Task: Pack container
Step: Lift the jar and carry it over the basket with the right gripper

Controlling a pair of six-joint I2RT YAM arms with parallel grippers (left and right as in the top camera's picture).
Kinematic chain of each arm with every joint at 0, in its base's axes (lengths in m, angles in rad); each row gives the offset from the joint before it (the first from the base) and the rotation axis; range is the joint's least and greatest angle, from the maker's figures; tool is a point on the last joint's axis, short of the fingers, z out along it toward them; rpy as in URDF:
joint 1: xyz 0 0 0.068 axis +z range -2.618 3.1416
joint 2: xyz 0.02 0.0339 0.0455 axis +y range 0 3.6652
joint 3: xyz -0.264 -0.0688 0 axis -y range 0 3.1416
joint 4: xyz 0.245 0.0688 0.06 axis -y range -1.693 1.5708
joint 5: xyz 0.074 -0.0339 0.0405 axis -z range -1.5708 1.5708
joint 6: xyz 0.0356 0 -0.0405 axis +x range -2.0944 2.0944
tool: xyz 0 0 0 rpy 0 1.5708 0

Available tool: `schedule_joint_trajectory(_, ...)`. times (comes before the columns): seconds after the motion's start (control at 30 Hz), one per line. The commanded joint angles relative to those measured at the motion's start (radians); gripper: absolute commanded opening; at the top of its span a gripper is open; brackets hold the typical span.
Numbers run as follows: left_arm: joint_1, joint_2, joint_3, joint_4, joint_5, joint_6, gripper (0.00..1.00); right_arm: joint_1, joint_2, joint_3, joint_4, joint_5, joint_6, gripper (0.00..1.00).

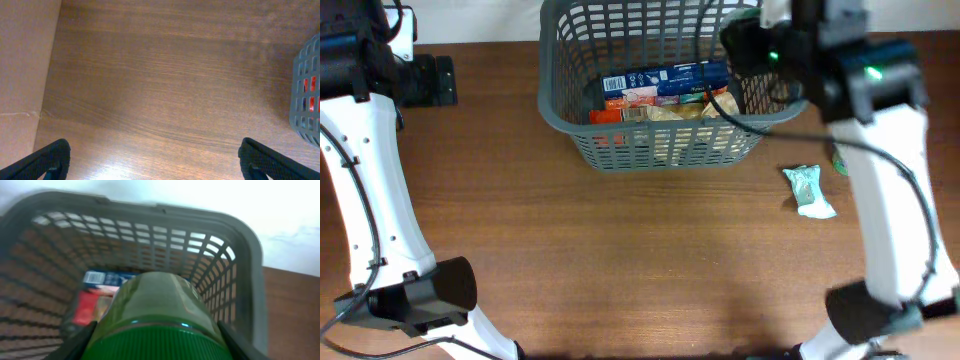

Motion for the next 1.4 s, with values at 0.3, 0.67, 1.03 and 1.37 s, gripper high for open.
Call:
schedule_joint_trajectory(0.3,0.006,-0.006,-0.003,-0.001,0.008,-0.009,0.99,-0.051,0.221,0.000,-0.060,0.051,-0.029,0.58)
schedule_joint_trajectory(0.67,0.006,-0.006,-0.003,-0.001,0.007,-0.010,0.99,-0.063,0.259,-0.121,-0.081,0.024,-0.021,0.63)
schedule_joint_trajectory(1.03,0.006,-0.006,-0.003,-0.001,0.008,-0.010,0.99,-0.074,0.199,0.027,-0.113,0.024,-0.021,0.99)
schedule_joint_trajectory(1.37,0.006,-0.006,-0.003,-0.001,0.008,-0.010,0.99,-0.158,0.036,0.383,-0.247,0.032,-0.021,1.00)
